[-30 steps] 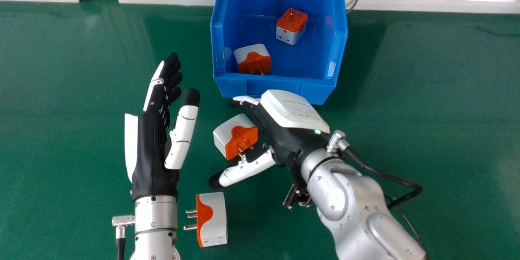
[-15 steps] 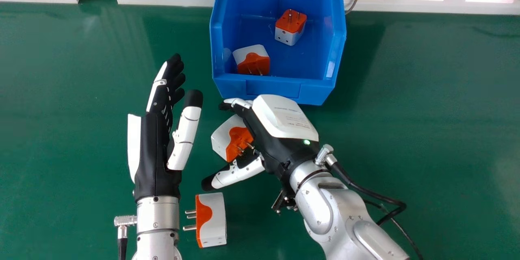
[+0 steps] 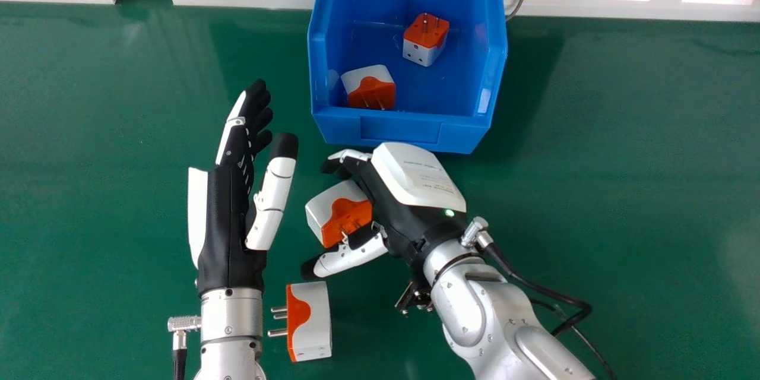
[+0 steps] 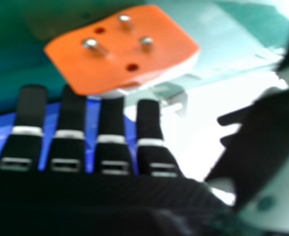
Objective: Pick all objects and put in blue box
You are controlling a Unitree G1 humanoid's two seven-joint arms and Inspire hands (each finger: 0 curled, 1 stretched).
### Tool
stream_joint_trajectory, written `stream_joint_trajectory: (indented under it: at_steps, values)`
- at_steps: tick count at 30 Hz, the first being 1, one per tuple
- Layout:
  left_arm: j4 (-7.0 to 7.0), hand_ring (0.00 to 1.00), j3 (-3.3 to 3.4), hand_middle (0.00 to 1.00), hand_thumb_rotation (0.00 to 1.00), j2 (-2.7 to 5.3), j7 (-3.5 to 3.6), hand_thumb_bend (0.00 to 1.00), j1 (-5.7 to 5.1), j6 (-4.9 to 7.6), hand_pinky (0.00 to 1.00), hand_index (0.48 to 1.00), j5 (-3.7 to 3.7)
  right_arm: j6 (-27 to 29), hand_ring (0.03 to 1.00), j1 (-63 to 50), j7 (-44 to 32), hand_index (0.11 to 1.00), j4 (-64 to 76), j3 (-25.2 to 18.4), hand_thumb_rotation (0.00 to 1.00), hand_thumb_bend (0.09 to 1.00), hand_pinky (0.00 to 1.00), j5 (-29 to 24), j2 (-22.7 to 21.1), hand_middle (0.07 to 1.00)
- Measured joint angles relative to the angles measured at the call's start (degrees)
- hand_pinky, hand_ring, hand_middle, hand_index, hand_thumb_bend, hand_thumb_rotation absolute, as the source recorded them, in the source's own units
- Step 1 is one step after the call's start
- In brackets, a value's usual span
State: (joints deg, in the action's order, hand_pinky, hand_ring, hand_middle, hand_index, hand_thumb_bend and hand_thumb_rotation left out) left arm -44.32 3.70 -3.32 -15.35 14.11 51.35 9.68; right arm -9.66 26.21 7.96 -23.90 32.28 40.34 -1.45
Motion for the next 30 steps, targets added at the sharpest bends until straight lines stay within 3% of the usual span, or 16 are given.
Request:
stream_joint_trajectory:
  at_steps: [3,4,7,8,11,12,30]
  values:
    - [0.00,0.89,0.00,0.91,0.89,0.00,-0.01,0.70,0.00,0.00,0.87,0.888,0.00,3.0,0.700,-0.2,2.2,0.747,-1.3,-0.4,0.24,0.881,0.62,-0.5,0.1,0.748]
    - [0.00,0.89,-0.01,0.91,0.89,0.00,-0.02,0.70,0.02,0.00,0.87,0.888,0.01,4.1,0.628,-0.2,3.2,0.724,-2.1,-0.5,0.20,0.817,0.55,-0.5,0.2,0.695]
    - [0.00,0.89,-0.01,0.91,0.89,0.00,-0.02,0.70,0.05,0.00,0.87,0.888,0.24,7.1,0.628,-0.3,5.8,0.724,-4.3,-0.6,0.20,0.817,0.55,-0.8,0.7,0.695]
    - [0.00,0.89,-0.01,0.91,0.89,-0.01,-0.02,0.70,0.06,0.00,0.87,0.889,0.44,8.5,0.578,-0.3,6.6,0.686,-5.3,-0.6,0.16,0.756,0.50,-1.3,0.8,0.649]
    - [0.00,0.89,0.00,0.91,0.89,-0.04,-0.01,0.70,0.07,0.00,0.87,0.889,0.45,10.8,0.578,-0.3,7.2,0.686,-6.4,-0.8,0.16,0.756,0.50,-1.6,0.9,0.649]
    - [0.00,0.89,0.00,0.91,0.89,-0.05,-0.01,0.70,0.08,0.00,0.87,0.889,0.46,11.4,0.537,-0.3,7.3,0.654,-6.8,-0.8,0.12,0.706,0.46,-1.8,0.9,0.613]
    - [0.00,0.89,0.00,0.91,0.89,-0.10,0.20,0.70,0.17,0.00,0.87,0.888,0.42,12.7,0.441,-0.3,7.3,0.583,-6.9,-1.4,0.05,0.589,0.37,-1.9,0.8,0.528]
